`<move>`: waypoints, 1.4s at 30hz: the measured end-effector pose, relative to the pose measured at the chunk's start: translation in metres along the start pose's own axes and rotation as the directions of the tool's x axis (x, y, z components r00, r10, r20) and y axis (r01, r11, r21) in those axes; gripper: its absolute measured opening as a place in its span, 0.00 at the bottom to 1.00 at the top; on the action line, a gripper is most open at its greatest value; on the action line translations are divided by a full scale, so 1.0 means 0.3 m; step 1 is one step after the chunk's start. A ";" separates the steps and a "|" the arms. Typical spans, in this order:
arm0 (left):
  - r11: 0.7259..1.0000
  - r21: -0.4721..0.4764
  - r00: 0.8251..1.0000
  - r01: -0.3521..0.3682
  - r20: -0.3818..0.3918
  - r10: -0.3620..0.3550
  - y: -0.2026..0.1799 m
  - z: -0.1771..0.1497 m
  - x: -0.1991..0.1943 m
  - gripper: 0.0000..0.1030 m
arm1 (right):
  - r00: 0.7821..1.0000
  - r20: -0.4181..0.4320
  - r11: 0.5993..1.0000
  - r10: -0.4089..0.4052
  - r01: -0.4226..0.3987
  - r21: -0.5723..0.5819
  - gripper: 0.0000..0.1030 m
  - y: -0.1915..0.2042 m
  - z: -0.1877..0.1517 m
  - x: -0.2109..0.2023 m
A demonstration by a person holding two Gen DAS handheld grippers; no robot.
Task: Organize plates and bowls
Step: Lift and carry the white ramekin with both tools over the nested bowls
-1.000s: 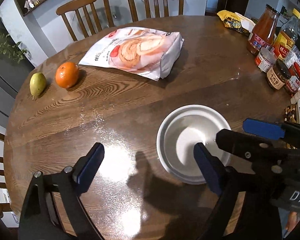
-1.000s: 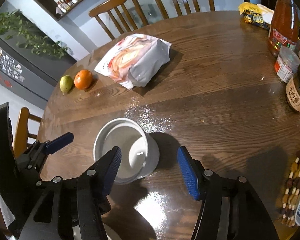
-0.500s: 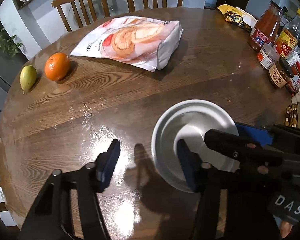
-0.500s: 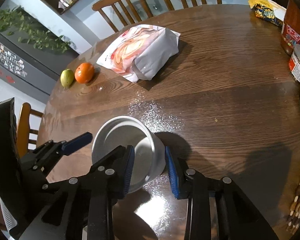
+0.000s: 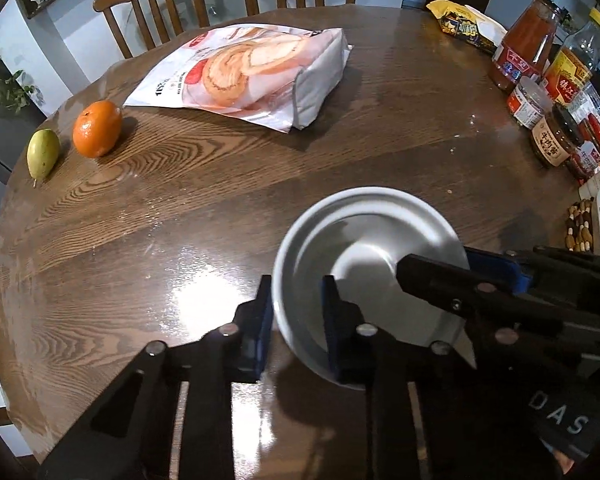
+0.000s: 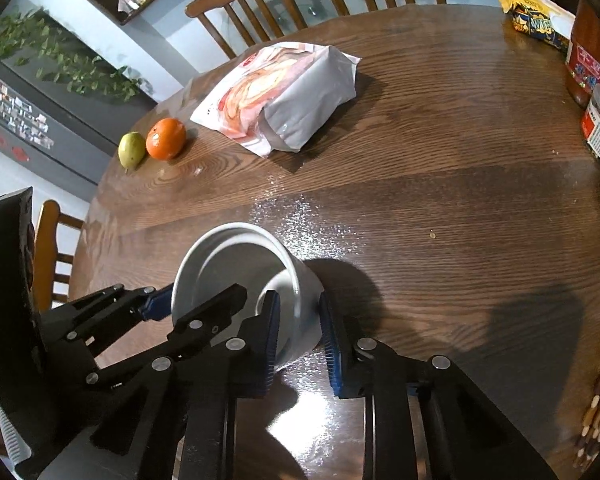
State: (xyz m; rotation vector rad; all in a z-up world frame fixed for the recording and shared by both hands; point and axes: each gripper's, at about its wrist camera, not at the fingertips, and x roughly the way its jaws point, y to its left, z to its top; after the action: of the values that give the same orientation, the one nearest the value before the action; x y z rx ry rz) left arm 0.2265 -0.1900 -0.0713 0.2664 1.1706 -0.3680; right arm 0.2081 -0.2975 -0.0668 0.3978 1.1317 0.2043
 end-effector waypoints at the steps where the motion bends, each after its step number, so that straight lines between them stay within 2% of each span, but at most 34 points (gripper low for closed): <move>1: 1.000 -0.001 1.000 -0.002 -0.001 0.002 -0.003 0.000 0.001 0.16 | 1.000 0.000 1.000 0.003 -0.003 0.003 0.22 -0.002 0.000 0.000; 26: 1.000 -0.001 0.999 -0.027 0.018 0.027 -0.018 -0.007 -0.010 0.15 | 1.000 0.023 1.000 0.003 -0.004 0.026 0.22 -0.002 -0.013 -0.007; 42: 0.999 0.006 0.996 -0.035 0.077 0.035 -0.032 -0.023 -0.093 0.15 | 0.998 0.069 1.000 0.004 -0.005 0.015 0.22 0.023 -0.027 -0.082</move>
State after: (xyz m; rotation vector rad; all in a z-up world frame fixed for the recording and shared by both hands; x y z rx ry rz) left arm 0.2071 -0.1922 -0.0481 0.2767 1.0878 -0.3492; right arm 0.1907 -0.2982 -0.0462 0.4175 1.0649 0.1847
